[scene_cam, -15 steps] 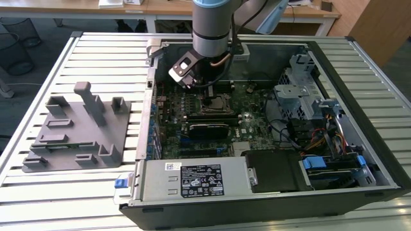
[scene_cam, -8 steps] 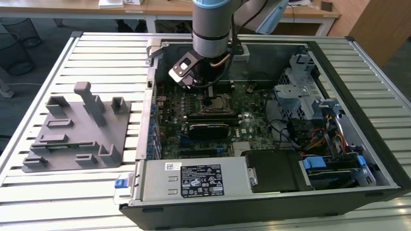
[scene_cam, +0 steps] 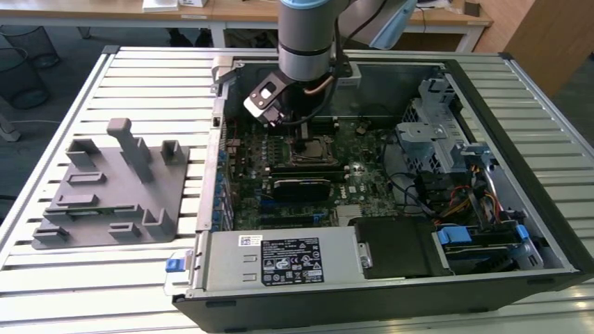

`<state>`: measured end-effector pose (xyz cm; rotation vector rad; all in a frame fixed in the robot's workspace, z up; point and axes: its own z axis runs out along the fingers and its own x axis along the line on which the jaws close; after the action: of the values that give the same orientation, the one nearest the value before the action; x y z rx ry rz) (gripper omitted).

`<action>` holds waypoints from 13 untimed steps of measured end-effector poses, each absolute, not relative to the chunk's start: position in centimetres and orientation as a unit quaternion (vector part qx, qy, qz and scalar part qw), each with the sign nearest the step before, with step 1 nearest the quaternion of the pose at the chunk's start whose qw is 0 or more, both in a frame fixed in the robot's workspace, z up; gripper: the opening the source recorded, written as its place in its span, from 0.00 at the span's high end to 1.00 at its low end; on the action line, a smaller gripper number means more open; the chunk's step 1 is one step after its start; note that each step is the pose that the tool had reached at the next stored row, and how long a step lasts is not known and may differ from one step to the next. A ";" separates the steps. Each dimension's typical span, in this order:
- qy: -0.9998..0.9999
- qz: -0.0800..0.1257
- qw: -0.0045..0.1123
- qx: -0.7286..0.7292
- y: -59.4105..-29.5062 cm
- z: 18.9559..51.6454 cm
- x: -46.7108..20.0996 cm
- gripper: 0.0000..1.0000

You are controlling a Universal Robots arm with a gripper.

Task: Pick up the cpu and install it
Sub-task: 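Close the cpu cover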

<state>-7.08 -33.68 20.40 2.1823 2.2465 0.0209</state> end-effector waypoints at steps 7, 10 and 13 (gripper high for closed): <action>0.717 0.007 0.005 0.697 -33.7 21.5 -7.1 0.89; 0.717 0.007 0.004 0.697 -33.7 21.5 -6.8 0.89; 0.717 0.006 0.004 0.697 -33.7 21.5 -6.1 0.89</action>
<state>-6.14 -33.68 21.52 2.1834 2.2476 0.0202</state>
